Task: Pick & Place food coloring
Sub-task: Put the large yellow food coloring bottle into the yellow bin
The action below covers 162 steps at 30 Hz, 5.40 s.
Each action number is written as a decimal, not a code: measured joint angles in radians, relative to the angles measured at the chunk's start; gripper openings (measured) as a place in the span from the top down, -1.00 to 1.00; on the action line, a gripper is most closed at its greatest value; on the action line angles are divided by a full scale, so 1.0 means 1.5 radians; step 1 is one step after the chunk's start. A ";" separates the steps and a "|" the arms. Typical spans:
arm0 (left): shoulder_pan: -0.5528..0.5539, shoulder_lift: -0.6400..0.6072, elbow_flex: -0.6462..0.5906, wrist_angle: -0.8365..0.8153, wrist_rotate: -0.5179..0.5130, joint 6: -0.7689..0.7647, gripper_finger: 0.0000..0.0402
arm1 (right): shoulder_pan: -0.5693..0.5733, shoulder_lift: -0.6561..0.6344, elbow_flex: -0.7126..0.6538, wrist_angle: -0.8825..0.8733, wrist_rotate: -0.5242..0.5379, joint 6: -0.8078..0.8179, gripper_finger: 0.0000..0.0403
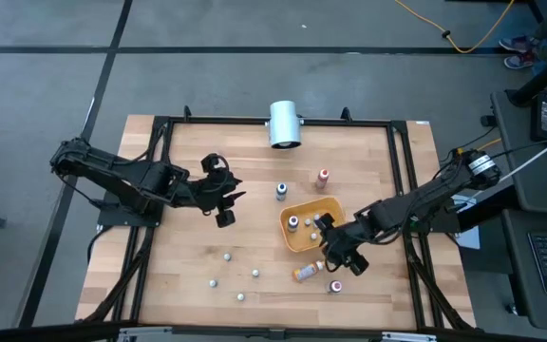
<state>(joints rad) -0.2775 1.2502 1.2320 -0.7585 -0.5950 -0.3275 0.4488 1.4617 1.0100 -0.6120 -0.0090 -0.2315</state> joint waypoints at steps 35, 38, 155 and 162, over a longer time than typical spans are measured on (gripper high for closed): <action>-0.001 0.000 0.000 0.005 0.009 -0.001 0.30 | 0.005 0.074 -0.065 0.142 -0.080 -0.005 -0.22; -0.001 0.000 0.000 0.005 0.009 -0.001 0.30 | 0.005 0.075 -0.072 0.156 -0.078 -0.005 -0.22; -0.001 0.000 0.001 0.034 0.038 0.061 0.30 | 0.009 0.140 0.165 -0.371 0.082 -0.026 0.89; -0.001 0.000 0.001 0.034 0.039 0.083 0.30 | 0.034 0.140 0.166 -0.398 0.075 -0.027 0.89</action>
<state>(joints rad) -0.2794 1.2495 1.2331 -0.7074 -0.5362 -0.2037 0.5003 1.6722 1.2591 -1.2091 0.1040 -0.2724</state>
